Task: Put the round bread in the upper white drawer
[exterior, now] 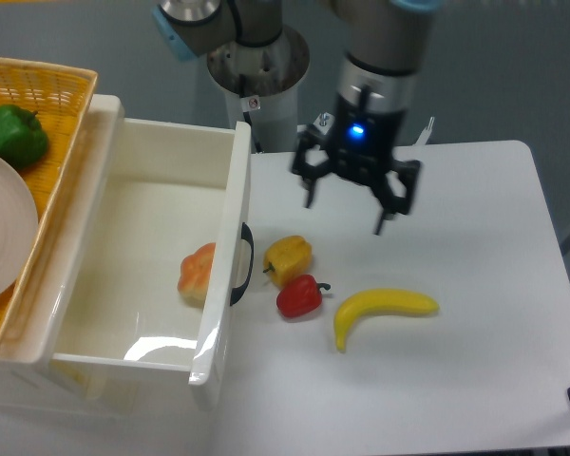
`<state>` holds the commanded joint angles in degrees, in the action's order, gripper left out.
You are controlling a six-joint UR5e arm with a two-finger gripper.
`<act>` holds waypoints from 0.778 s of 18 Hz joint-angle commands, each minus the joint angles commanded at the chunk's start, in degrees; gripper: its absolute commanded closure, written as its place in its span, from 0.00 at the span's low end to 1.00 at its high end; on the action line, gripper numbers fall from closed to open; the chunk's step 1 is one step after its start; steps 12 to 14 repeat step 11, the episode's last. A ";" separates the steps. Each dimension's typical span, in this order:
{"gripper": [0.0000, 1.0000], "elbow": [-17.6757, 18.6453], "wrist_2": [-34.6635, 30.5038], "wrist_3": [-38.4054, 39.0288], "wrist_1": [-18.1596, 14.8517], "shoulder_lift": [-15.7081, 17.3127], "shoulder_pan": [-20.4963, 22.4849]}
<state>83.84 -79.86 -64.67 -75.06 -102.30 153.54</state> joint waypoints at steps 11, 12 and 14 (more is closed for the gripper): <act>0.00 1.94 -12.60 -9.41 7.46 -12.56 3.00; 0.00 1.94 -12.60 -9.41 7.46 -12.56 3.00; 0.00 1.94 -12.60 -9.41 7.46 -12.56 3.00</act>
